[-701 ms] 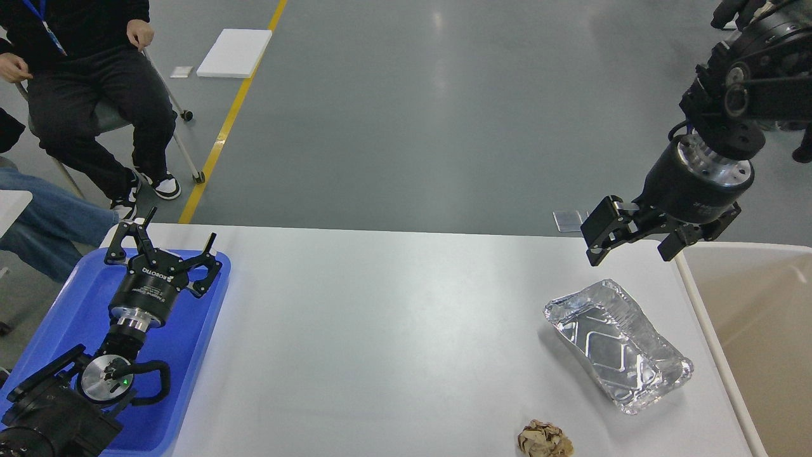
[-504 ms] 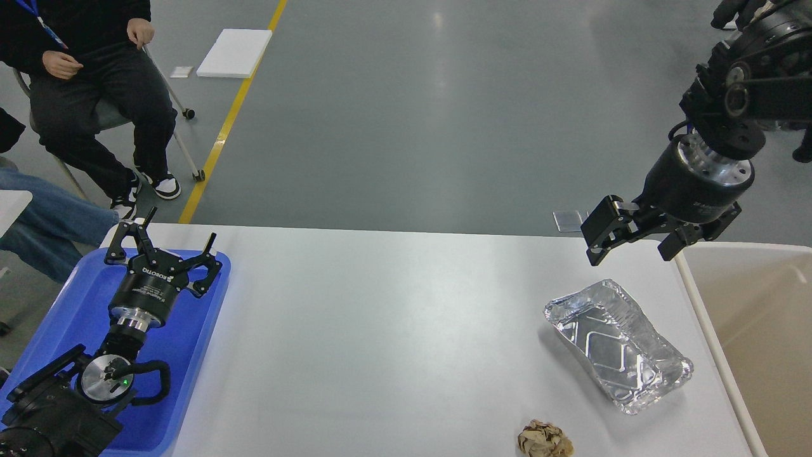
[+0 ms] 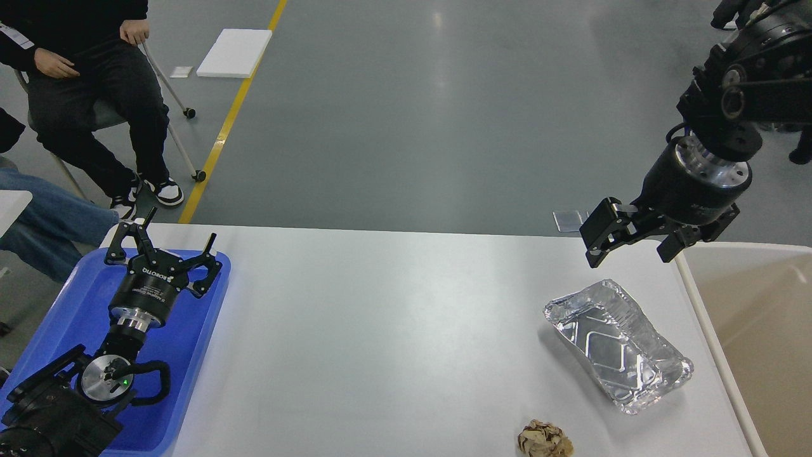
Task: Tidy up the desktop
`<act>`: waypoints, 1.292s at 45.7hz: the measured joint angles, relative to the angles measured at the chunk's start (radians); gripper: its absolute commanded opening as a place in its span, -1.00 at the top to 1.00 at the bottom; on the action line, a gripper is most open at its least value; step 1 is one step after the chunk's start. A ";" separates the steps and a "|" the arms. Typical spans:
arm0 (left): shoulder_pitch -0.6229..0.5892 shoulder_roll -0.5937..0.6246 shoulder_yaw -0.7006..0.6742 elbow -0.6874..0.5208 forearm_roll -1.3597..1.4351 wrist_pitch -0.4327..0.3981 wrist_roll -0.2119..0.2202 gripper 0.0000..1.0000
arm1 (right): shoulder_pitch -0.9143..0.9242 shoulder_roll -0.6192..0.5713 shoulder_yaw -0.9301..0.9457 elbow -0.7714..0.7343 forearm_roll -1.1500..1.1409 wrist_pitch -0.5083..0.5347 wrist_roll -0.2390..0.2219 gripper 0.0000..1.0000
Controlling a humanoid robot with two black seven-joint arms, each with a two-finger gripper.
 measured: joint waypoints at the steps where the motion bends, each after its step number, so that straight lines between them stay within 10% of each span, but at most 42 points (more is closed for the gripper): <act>1: 0.000 0.000 0.000 0.000 0.000 0.000 0.000 -0.98 | 0.001 0.000 0.000 0.000 0.000 0.000 0.000 -1.00; 59: 0.001 0.000 0.000 0.000 -0.001 0.001 -0.001 -0.98 | -0.010 -0.035 -0.053 -0.001 0.092 -0.039 0.002 -1.00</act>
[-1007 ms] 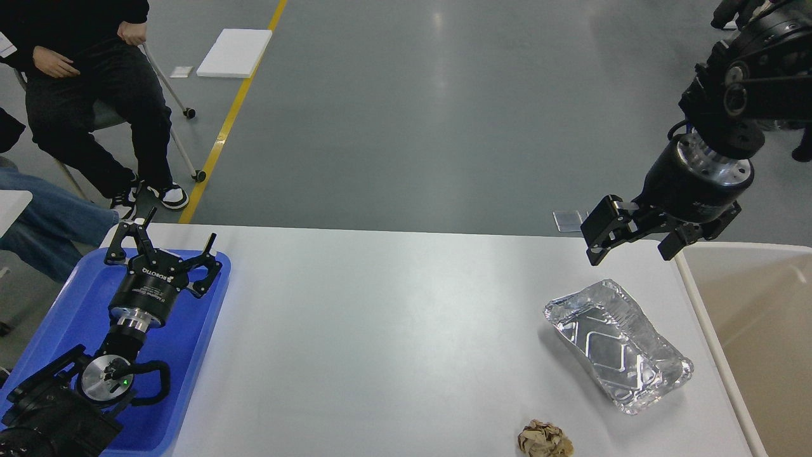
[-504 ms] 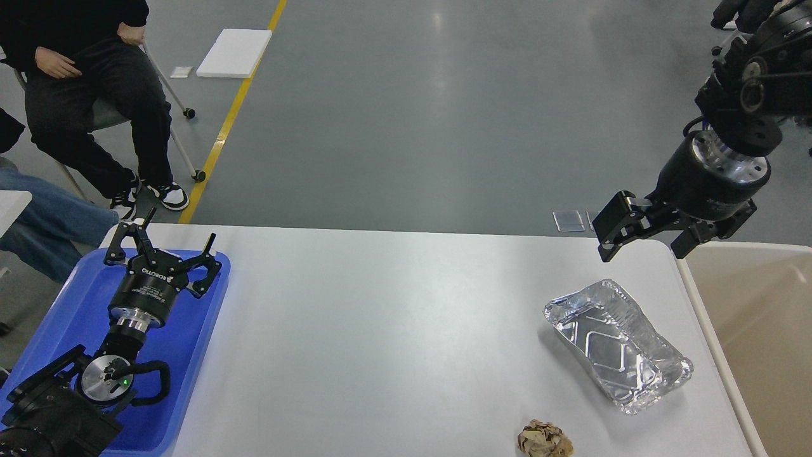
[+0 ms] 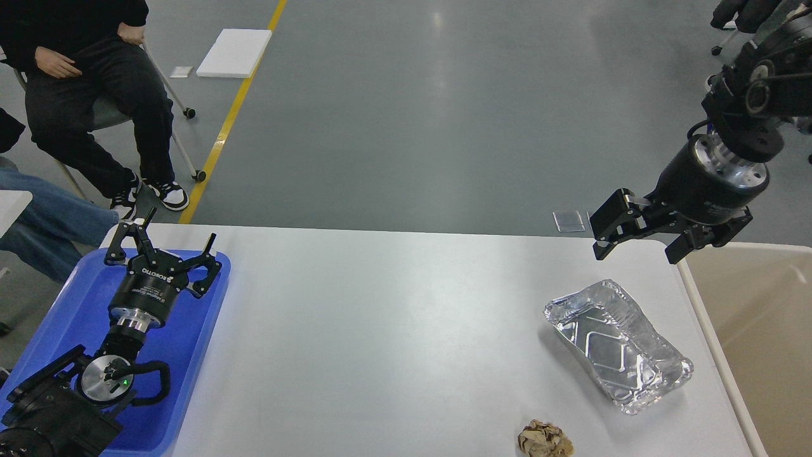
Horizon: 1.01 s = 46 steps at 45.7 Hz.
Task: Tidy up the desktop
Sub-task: 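Lower the right gripper to the foil tray's edge nearest the bin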
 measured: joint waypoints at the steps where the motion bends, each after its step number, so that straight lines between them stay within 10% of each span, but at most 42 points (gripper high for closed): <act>1: 0.000 0.000 0.000 0.000 0.000 0.000 0.000 -0.98 | -0.004 -0.002 0.002 0.000 0.000 -0.006 0.000 -1.00; 46: 0.000 0.001 0.000 0.000 0.000 0.000 0.000 -0.98 | -0.519 -0.215 0.363 -0.207 -0.496 -0.245 -0.002 -1.00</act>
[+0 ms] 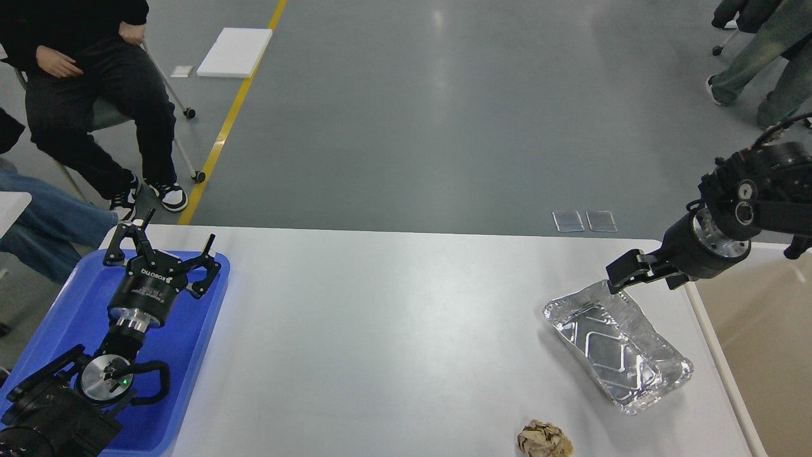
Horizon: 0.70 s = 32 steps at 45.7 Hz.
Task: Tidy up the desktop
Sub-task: 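Lower the right gripper to the foil tray's edge nearest the bin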
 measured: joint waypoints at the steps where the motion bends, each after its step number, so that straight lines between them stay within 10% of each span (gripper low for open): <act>1: 0.000 0.000 0.000 0.000 0.000 0.000 0.000 -0.98 | -0.014 -0.005 0.011 -0.007 -0.007 -0.004 0.000 -1.00; 32: 0.000 0.000 0.000 0.000 0.000 0.000 -0.001 -0.98 | -0.411 -0.036 0.181 -0.170 -0.104 -0.408 0.007 -1.00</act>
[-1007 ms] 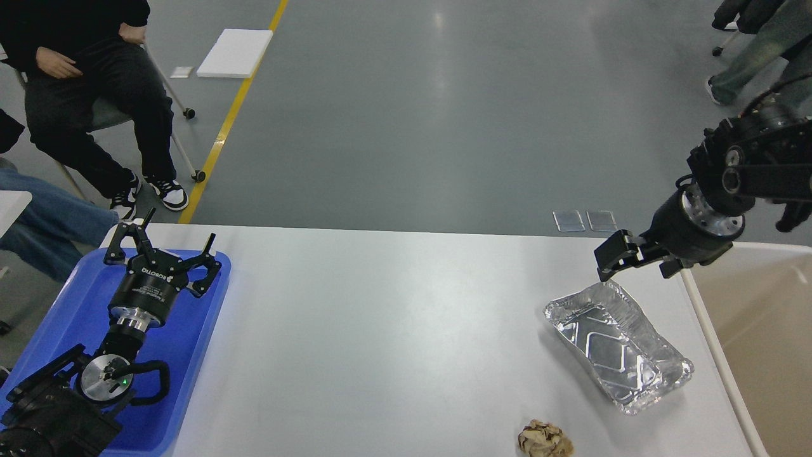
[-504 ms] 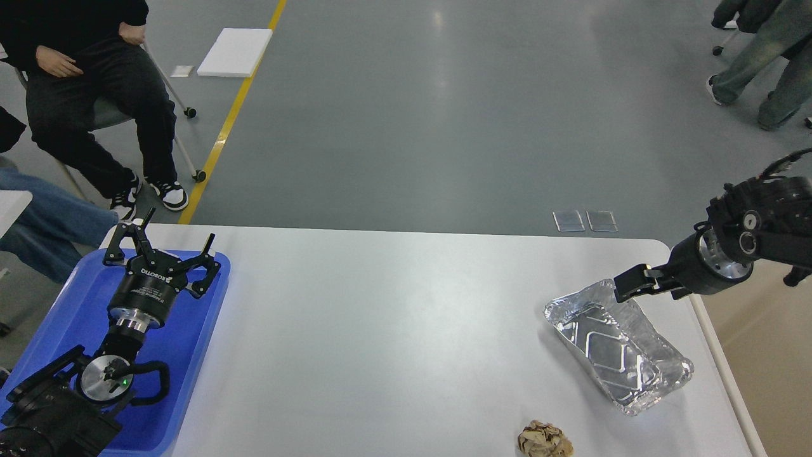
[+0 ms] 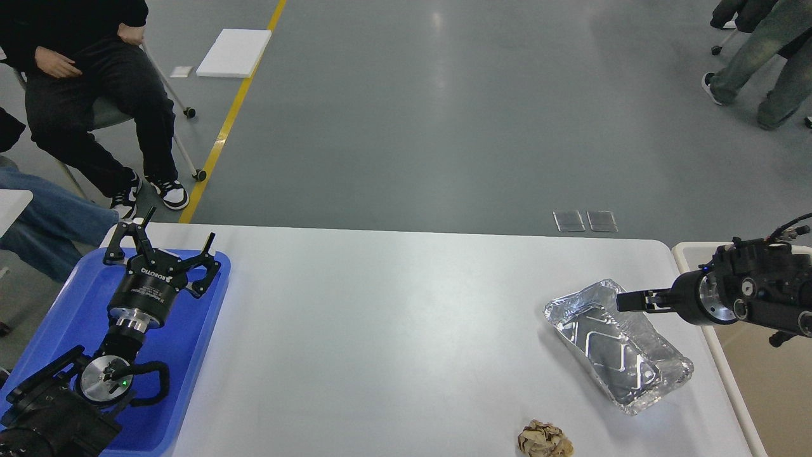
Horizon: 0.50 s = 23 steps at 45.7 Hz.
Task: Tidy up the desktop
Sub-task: 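Lower the right gripper to the foil tray's edge nearest the bin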
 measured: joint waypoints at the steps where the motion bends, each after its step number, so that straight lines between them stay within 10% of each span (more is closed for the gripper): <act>1: 0.000 0.000 0.000 0.000 0.000 0.000 0.000 -0.98 | -0.006 0.001 0.002 -0.003 0.000 -0.006 0.000 -1.00; 23: 0.000 0.000 0.000 0.001 0.000 0.000 0.000 -0.98 | -0.169 0.046 0.037 -0.118 -0.005 -0.144 0.004 -0.97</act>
